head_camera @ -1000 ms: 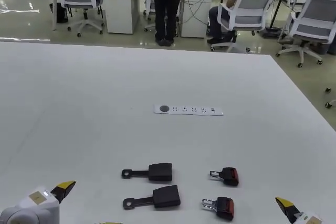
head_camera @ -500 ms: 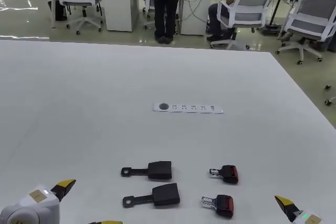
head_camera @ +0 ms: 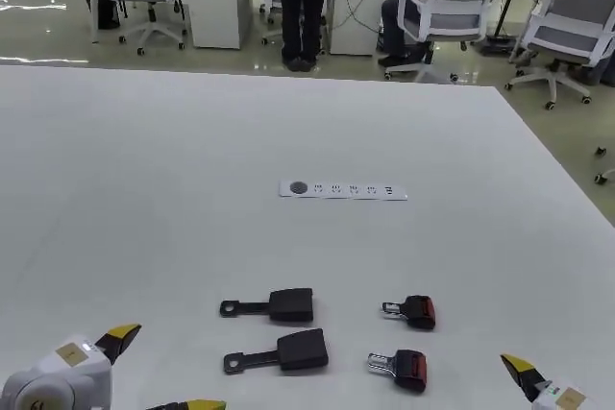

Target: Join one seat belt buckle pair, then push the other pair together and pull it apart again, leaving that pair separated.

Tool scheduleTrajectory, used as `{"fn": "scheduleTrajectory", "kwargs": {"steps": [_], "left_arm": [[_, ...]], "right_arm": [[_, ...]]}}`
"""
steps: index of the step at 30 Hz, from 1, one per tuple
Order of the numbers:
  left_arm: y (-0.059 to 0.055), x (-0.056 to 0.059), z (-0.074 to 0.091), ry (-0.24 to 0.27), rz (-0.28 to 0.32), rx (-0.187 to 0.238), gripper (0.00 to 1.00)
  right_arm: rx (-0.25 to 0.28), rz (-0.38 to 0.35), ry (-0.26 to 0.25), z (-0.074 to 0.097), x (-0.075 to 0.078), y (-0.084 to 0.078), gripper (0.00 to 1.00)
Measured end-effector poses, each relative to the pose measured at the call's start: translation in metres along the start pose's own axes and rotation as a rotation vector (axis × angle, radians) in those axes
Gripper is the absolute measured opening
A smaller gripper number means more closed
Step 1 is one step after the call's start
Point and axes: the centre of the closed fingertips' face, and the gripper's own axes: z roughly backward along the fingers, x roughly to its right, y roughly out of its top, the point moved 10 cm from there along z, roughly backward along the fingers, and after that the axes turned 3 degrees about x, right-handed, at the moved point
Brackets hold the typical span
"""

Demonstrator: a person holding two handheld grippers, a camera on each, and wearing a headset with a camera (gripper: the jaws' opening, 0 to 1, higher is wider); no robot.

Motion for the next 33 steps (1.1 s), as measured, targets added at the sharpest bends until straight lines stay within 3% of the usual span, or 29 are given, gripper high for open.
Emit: {"fn": "scheduleTrajectory", "kwargs": {"steps": [7,23,33], "left_arm": [[0.004,0.003,-0.002,-0.004,-0.001,-0.006,1.00],[-0.004,0.002,-0.004,-0.009,-0.004,-0.044,1.00],[-0.005,0.005,-0.005,-0.004,0.003,-0.043,1.00]], "right_arm": [[-0.004,-0.001,0.003,-0.003,0.002,-0.002,1.00],[-0.017,-0.017,0.026,-0.010,0.002,-0.012,1.00],[-0.021,-0.019,0.037,-0.009,0.001,-0.014,1.00]]}}
